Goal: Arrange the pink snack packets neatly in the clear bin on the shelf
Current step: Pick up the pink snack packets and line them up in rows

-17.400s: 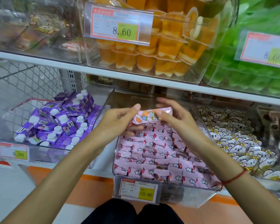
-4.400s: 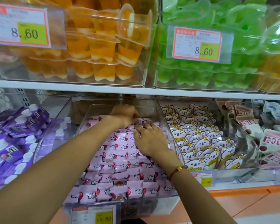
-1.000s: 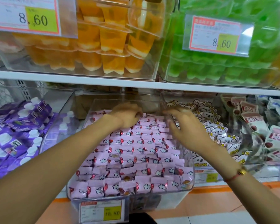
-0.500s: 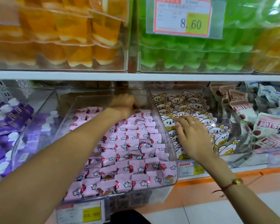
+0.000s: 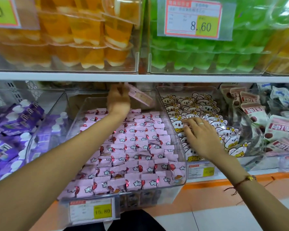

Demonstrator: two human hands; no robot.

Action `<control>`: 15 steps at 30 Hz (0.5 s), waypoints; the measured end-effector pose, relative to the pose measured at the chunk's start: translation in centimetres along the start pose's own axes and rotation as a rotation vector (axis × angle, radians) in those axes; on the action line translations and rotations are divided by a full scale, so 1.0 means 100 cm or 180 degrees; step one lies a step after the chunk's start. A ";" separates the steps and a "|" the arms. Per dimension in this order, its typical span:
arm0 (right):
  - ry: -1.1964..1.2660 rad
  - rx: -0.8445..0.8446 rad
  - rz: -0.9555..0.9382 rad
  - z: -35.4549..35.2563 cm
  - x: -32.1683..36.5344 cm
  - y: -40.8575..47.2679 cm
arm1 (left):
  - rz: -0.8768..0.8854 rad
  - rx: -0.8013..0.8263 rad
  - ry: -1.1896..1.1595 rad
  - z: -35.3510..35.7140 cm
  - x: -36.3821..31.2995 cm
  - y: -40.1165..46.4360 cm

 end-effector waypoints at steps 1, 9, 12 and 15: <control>0.0084 0.0154 0.0056 -0.004 0.000 0.002 | -0.0061 0.0048 -0.0434 -0.006 0.000 -0.008; 0.1696 -0.0420 -0.1015 -0.048 0.098 -0.029 | -0.0649 0.0298 -0.1564 -0.030 -0.003 -0.083; 0.2118 -0.0385 -0.1213 -0.048 0.118 -0.034 | -0.0703 0.0586 -0.1571 -0.031 -0.008 -0.098; 0.3069 -0.0105 -0.0716 -0.049 0.112 -0.029 | -0.0421 0.0940 -0.0801 -0.043 -0.012 -0.100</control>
Point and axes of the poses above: each hand's wrist, its own y-axis towards the middle knuckle, its own z-axis out of the palm, x = y × z, the point moved 4 cm from there along y, towards the middle knuckle, and after that the axes turned 12 degrees about x, right-handed, at the moved point
